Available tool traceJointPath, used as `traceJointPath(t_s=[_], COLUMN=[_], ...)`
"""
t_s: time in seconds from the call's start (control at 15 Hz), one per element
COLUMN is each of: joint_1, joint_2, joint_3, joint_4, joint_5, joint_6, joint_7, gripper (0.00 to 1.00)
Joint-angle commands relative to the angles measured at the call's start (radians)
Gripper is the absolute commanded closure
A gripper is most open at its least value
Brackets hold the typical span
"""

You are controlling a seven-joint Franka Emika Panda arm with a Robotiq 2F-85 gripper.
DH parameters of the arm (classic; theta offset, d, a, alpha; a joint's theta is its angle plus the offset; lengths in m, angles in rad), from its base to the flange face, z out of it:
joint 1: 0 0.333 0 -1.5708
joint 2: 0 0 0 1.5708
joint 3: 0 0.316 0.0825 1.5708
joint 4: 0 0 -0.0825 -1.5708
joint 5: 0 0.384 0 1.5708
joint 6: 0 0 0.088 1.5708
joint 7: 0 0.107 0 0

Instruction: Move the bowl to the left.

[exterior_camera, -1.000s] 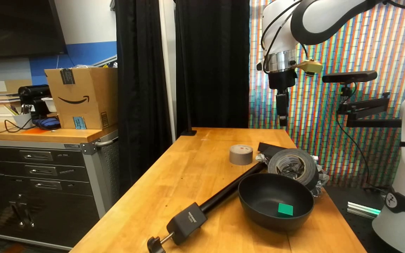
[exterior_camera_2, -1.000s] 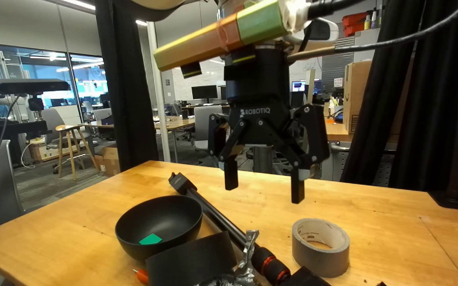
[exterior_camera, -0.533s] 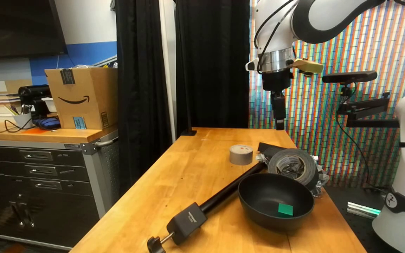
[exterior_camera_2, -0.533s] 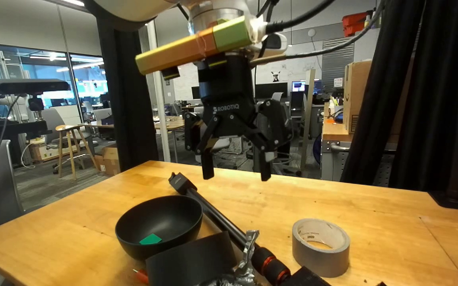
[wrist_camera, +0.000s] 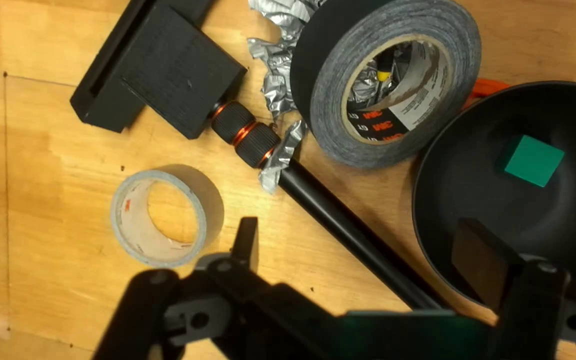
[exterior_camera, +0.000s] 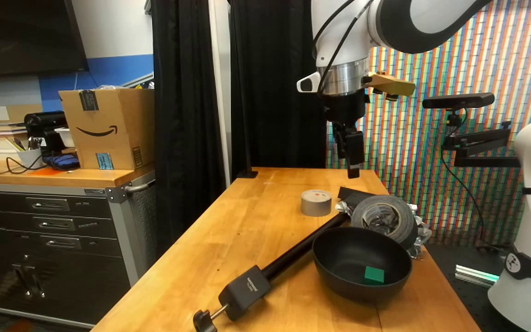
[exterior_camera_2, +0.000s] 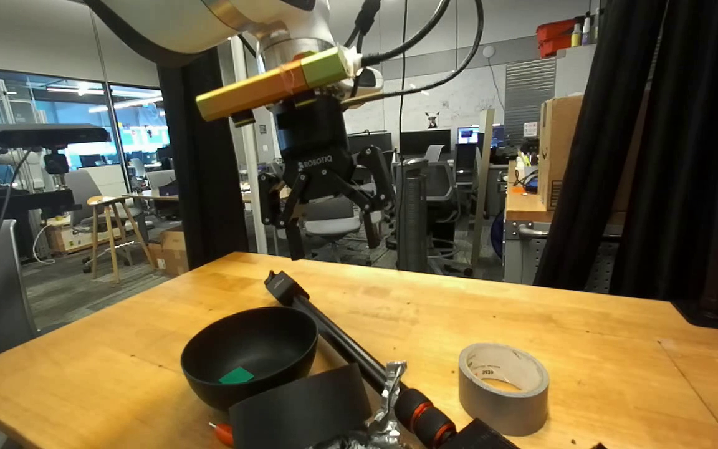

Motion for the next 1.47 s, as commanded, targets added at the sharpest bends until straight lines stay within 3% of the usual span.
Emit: traceJointPath(t_s=[0.0, 0.6, 1.2, 1.4], joint_1=[0.021, 0.006, 0.033, 0.06], joint_2=[0.071, 0.173, 0.219, 0.222], joint_3=[0.009, -0.016, 0.048, 0.057], joint_4=[0.065, 0.089, 0.12, 0.094], joint_5=[-0.042, -0.051, -0.071, -0.025], joint_6=[0.008, -0.012, -0.05, 0.003], joint_7=[-0.02, -0.008, 0.181, 0.155], gripper=[0.0, 0.0, 0.0, 0.0])
